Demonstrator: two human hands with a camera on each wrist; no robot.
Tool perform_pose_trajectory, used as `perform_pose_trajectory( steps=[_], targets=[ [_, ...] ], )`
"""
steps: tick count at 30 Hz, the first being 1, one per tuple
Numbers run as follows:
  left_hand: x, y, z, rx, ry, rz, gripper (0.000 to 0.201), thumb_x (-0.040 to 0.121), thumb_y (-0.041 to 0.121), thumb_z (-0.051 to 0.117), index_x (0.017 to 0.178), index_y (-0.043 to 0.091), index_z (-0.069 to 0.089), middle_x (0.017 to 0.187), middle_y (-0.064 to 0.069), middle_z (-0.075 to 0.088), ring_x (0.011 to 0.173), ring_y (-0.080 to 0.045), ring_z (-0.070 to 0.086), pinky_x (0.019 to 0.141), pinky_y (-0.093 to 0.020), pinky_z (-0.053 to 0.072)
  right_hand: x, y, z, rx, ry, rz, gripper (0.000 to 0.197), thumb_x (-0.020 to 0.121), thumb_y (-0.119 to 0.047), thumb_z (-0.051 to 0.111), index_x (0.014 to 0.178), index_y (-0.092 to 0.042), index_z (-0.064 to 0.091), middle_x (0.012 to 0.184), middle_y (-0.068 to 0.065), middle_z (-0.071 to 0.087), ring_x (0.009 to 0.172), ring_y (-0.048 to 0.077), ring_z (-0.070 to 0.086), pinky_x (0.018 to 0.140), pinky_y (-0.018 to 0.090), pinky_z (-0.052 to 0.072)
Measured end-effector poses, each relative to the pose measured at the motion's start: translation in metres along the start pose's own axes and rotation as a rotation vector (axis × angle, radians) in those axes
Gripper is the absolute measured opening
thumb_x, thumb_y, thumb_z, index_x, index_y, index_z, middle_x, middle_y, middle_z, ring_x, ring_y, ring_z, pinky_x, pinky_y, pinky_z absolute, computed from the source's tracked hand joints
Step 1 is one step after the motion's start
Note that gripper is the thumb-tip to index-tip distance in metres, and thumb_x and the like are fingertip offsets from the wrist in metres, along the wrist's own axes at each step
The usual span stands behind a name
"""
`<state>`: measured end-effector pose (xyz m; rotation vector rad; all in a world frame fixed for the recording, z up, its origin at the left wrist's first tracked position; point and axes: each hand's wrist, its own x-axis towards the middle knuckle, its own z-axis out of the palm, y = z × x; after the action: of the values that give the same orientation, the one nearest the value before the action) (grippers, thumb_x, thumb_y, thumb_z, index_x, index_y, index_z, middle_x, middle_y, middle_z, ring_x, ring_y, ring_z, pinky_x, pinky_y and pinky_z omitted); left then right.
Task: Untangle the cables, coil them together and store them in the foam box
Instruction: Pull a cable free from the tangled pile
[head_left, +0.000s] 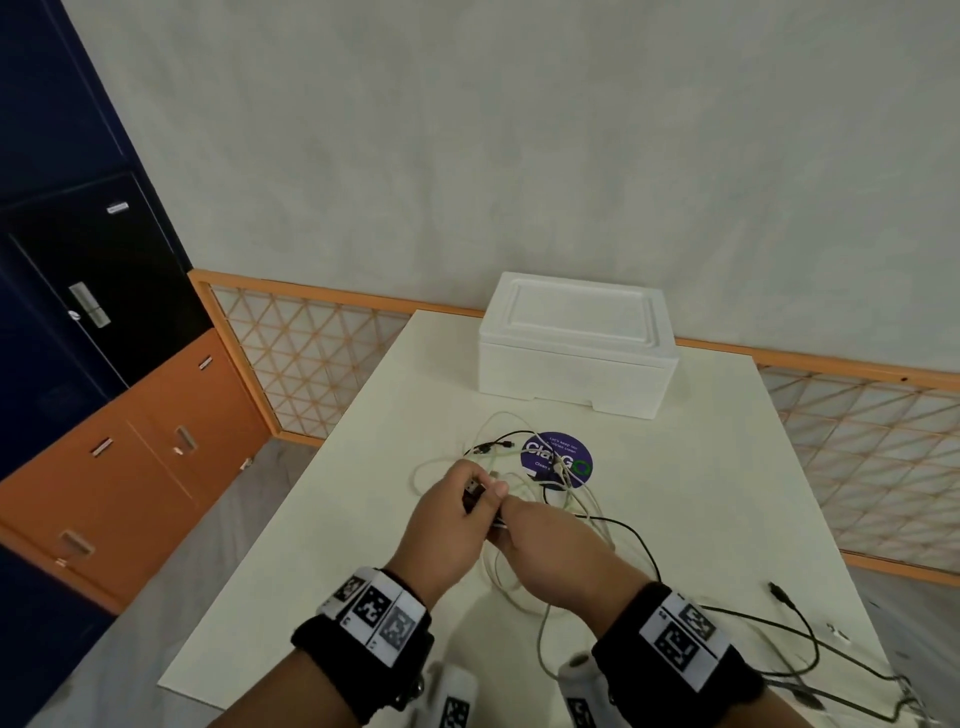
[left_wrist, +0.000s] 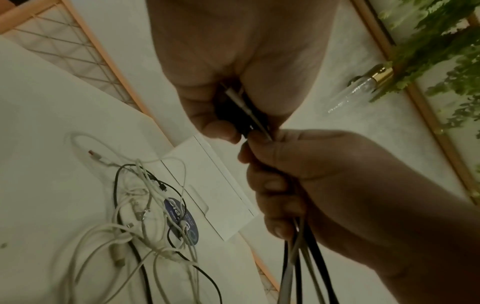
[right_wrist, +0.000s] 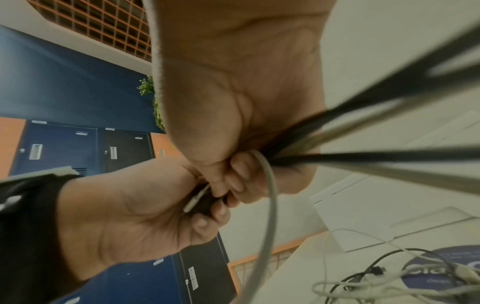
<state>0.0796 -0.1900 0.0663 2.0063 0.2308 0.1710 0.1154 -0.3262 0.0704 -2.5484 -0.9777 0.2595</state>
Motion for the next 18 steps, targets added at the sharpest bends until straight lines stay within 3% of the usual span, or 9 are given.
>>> perform_pose_trajectory(
  steps=[3, 7, 9, 11, 13, 16, 18],
  targets=[
    [0.0, 0.001, 0.005, 0.044, 0.093, 0.059, 0.02, 0.096, 0.037, 0.051, 0.084, 0.021, 0.051, 0.07, 0.005, 0.061, 0.063, -0.007, 0.056, 0.061, -0.026, 0.045, -0.004, -0.006, 0.0, 0.002, -0.01, -0.041, 0.029, 0.098, -0.024, 0.037, 0.117, -0.004, 0.046, 0.096, 0.018, 0.063, 0.081, 0.034, 0.06, 0.061, 0.036, 0.04],
    [0.007, 0.001, 0.011, -0.063, 0.127, -0.024, 0.028, 0.096, 0.039, 0.05, 0.078, 0.018, 0.056, 0.058, 0.004, 0.056, 0.056, -0.012, 0.053, 0.059, -0.036, 0.048, -0.006, -0.01, -0.001, -0.037, -0.029, -0.072, 0.021, 0.099, -0.018, 0.037, 0.108, -0.001, 0.048, 0.095, 0.019, 0.06, 0.079, 0.036, 0.058, 0.059, 0.037, 0.036],
    [0.011, -0.001, 0.013, -0.074, 0.151, -0.061, 0.033, 0.095, 0.041, 0.05, 0.076, 0.015, 0.058, 0.06, -0.001, 0.059, 0.057, -0.015, 0.055, 0.062, -0.041, 0.051, -0.004, -0.009, -0.002, -0.05, -0.028, -0.038, 0.019, 0.098, -0.019, 0.039, 0.106, -0.004, 0.047, 0.095, 0.017, 0.061, 0.075, 0.033, 0.057, 0.055, 0.034, 0.033],
    [0.014, -0.002, 0.015, -0.06, 0.176, -0.077, 0.036, 0.095, 0.042, 0.05, 0.072, 0.015, 0.055, 0.06, 0.001, 0.061, 0.059, -0.02, 0.06, 0.064, -0.041, 0.053, -0.003, -0.006, -0.003, -0.076, -0.016, -0.013, 0.017, 0.097, -0.018, 0.04, 0.105, -0.004, 0.046, 0.093, 0.017, 0.062, 0.059, 0.023, 0.046, 0.047, 0.028, 0.024],
    [0.017, 0.0, 0.017, -0.052, 0.182, -0.085, 0.037, 0.095, 0.041, 0.05, 0.071, 0.014, 0.053, 0.062, -0.003, 0.063, 0.062, -0.023, 0.062, 0.065, -0.039, 0.053, -0.003, -0.004, -0.005, -0.124, -0.023, -0.007, 0.017, 0.097, -0.016, 0.04, 0.107, -0.004, 0.046, 0.094, 0.016, 0.062, 0.057, 0.02, 0.04, 0.045, 0.024, 0.016],
    [0.019, 0.004, 0.02, 0.006, 0.167, -0.077, 0.037, 0.096, 0.039, 0.049, 0.072, 0.01, 0.051, 0.068, -0.005, 0.063, 0.064, -0.016, 0.058, 0.06, -0.022, 0.045, -0.003, 0.0, -0.007, -0.129, -0.011, 0.01, 0.02, 0.097, -0.017, 0.04, 0.112, -0.004, 0.045, 0.096, 0.015, 0.062, 0.078, 0.031, 0.059, 0.045, 0.021, 0.016],
    [0.018, 0.007, 0.02, -0.009, 0.138, -0.068, 0.035, 0.097, 0.037, 0.048, 0.074, 0.011, 0.055, 0.073, 0.001, 0.066, 0.07, -0.01, 0.061, 0.06, -0.014, 0.042, -0.005, 0.0, -0.008, -0.08, 0.01, 0.014, 0.028, 0.098, -0.021, 0.04, 0.122, -0.006, 0.042, 0.098, 0.014, 0.063, 0.084, 0.03, 0.061, 0.046, 0.019, 0.018]
  ],
)
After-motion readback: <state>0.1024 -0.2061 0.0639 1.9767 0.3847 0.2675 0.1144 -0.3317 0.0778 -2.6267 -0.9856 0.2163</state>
